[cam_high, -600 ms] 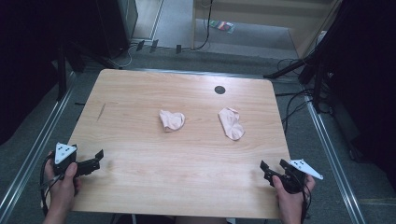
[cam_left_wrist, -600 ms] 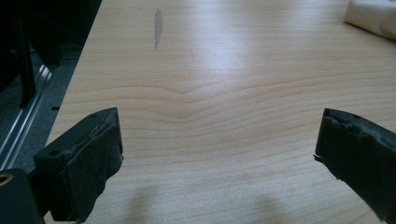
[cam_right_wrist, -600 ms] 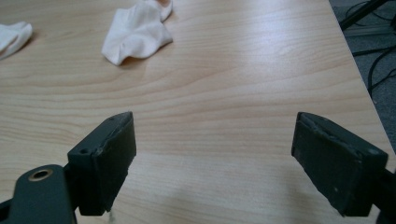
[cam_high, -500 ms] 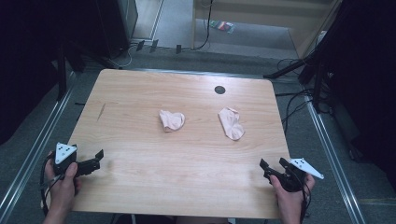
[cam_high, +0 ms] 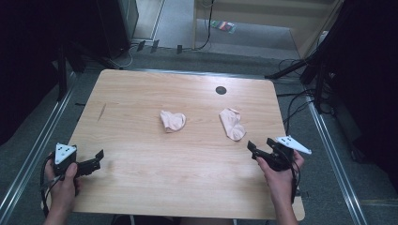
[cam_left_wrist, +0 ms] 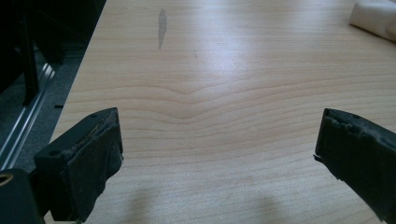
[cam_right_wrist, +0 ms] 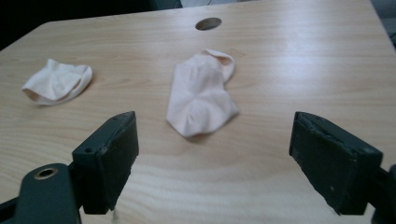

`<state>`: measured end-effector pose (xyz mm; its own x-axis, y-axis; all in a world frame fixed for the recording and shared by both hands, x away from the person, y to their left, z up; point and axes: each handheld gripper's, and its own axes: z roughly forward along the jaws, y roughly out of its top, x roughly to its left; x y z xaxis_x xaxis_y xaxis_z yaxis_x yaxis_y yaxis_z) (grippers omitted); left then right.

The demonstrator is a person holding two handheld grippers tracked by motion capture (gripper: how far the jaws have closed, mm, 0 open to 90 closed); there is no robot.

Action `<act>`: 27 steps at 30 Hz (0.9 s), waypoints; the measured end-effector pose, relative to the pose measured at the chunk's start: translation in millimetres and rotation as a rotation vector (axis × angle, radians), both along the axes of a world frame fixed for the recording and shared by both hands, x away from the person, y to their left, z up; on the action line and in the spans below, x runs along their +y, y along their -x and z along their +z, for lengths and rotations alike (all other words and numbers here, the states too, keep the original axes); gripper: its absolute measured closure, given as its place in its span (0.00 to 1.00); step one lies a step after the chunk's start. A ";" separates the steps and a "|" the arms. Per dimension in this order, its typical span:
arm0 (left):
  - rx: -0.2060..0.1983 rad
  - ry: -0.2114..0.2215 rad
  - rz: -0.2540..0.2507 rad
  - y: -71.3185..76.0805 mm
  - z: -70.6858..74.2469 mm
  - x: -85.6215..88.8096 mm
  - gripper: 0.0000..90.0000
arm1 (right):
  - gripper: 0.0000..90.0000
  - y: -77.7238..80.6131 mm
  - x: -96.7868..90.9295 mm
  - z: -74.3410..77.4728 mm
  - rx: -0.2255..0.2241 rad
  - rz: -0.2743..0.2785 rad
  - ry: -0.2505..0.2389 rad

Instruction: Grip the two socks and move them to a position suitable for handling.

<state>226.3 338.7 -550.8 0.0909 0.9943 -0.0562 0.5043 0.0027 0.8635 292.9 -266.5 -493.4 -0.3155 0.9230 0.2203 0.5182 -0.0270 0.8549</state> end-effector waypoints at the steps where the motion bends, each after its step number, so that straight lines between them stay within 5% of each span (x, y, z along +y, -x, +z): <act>1: 0.001 0.000 0.000 0.1 0.1 0.1 0.01 | 0.18 0.0 0.0 0.0 0.000 0.000 0.000; 10: 0.001 0.001 -0.008 -0.3 0.1 0.3 0.01 | 0.24 -38.4 31.9 3.4 0.014 0.016 0.061; 27: 0.012 0.005 -0.019 -1.0 -0.1 0.7 0.01 | 0.27 -85.4 62.6 -6.1 0.064 0.009 0.086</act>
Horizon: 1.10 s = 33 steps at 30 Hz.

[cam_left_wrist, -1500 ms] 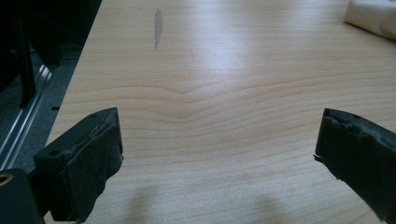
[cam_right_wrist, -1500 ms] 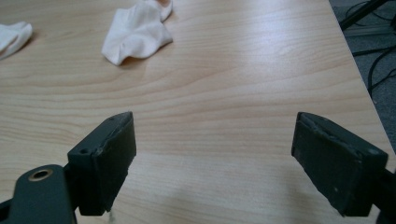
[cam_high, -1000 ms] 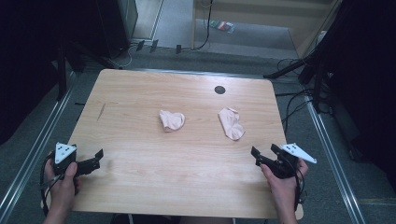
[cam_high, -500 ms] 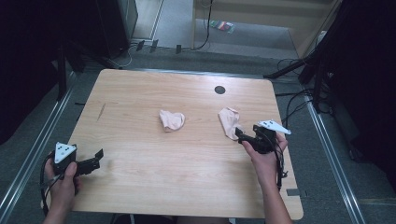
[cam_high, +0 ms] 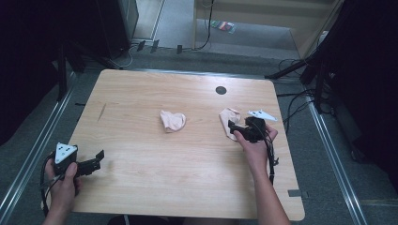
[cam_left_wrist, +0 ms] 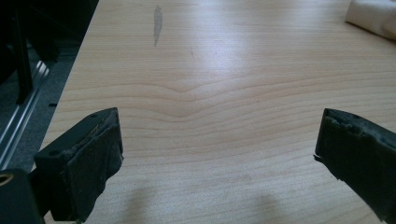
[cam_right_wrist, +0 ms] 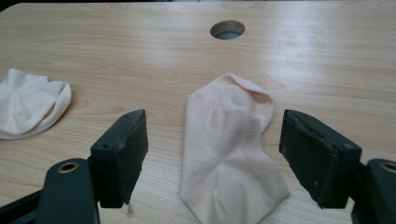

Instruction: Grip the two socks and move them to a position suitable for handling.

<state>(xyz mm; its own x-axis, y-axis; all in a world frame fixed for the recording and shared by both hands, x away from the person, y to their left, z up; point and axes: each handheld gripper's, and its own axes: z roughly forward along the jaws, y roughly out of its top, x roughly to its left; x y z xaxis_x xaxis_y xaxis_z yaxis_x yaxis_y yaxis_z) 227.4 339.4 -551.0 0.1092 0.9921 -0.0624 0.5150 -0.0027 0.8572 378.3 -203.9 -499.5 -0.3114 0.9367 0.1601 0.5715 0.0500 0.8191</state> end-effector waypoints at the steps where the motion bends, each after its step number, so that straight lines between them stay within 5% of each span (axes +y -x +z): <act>1: 0.000 0.001 -0.002 0.1 0.0 0.1 0.01 | 0.27 -2.2 1.2 -2.1 0.002 0.001 0.004; 15: 0.019 0.007 -0.001 -1.5 0.0 1.1 0.01 | 0.29 -39.1 13.5 -24.8 0.085 -0.030 0.045; 19: 0.019 0.013 -0.003 -1.7 -0.1 1.5 0.01 | 0.28 -49.7 18.1 -31.6 0.104 -0.035 0.105; 28: 0.020 0.011 -0.007 -1.8 -0.1 1.3 0.01 | 0.34 -59.4 20.4 -42.1 0.109 -0.065 0.141; 33: 0.020 0.011 -0.008 -1.9 -0.1 1.0 0.01 | 0.46 -55.7 19.5 -47.6 0.066 -0.068 0.140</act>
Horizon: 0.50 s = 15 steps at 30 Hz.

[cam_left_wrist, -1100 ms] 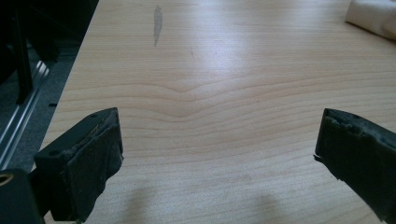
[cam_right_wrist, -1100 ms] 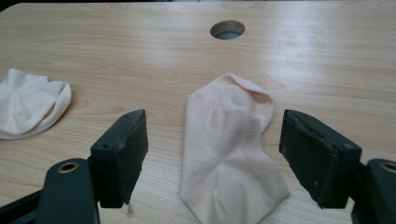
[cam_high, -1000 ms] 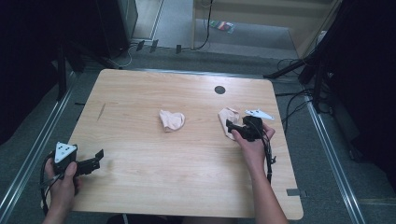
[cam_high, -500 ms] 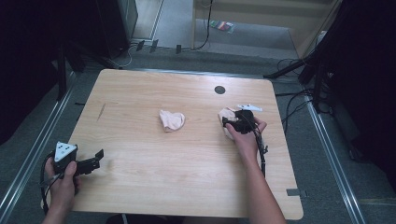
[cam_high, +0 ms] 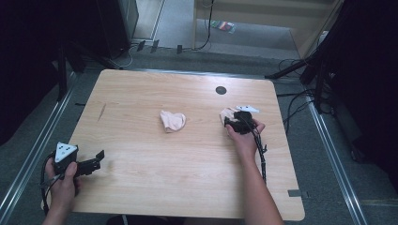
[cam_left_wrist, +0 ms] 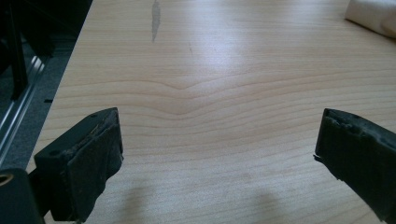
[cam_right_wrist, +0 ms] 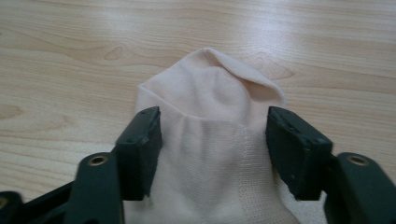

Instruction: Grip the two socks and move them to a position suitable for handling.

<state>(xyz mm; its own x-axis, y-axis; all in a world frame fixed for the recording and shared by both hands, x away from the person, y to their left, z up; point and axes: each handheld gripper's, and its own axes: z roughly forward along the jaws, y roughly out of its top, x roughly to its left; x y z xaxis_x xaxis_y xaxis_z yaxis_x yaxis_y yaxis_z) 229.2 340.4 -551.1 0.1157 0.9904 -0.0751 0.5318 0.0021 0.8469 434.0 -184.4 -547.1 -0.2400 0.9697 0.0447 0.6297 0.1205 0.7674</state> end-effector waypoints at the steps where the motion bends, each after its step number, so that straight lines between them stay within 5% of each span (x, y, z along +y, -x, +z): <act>1: 0.000 0.000 0.000 0.0 0.0 0.0 0.01 | 0.46 0.0 0.0 0.0 0.000 0.000 0.000; 7: 0.005 -0.003 0.001 -0.4 0.0 -0.3 0.01 | 0.84 5.1 0.9 0.0 -0.014 0.046 -0.013; 15: 0.000 0.000 0.001 -0.1 -0.1 -0.3 0.01 | 0.91 6.9 1.6 0.7 -0.006 0.023 -0.057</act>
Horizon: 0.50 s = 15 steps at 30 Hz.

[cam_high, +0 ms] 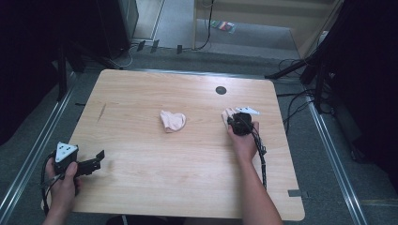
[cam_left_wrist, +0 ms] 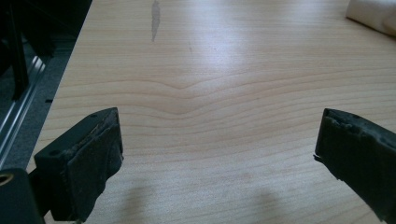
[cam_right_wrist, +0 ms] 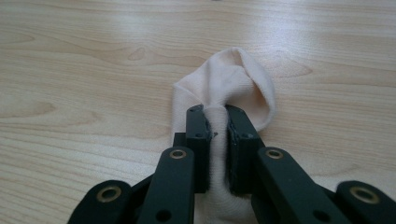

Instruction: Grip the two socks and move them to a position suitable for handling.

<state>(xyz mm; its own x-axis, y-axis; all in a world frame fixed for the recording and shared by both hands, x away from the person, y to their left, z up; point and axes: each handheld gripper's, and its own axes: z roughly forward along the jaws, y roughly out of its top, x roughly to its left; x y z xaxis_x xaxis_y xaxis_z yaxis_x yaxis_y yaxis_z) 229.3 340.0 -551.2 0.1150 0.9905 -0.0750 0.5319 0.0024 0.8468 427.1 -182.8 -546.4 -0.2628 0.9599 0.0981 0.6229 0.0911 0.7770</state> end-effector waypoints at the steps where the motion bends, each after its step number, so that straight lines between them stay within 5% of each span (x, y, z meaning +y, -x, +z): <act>1: 0.001 0.000 0.000 0.0 0.1 0.5 0.01 | 0.91 0.6 -1.2 1.1 -0.004 -0.002 0.001; 10: 0.014 -0.006 -0.015 -1.6 -0.2 -0.7 0.01 | 0.91 28.4 -6.4 39.5 -0.065 -0.034 -0.073; 15: 0.002 -0.037 -0.009 -0.4 -0.1 -4.1 0.01 | 0.91 46.9 -7.6 56.8 -0.128 -0.001 -0.064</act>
<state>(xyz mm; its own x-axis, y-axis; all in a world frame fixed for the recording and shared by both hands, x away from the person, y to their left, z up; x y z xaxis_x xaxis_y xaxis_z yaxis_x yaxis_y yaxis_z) 229.8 335.9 -551.2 0.1234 0.9916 -0.0383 0.5335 -0.0338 0.8451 380.2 -190.4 -489.6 -0.2757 0.9531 0.1251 0.5188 0.0379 0.8541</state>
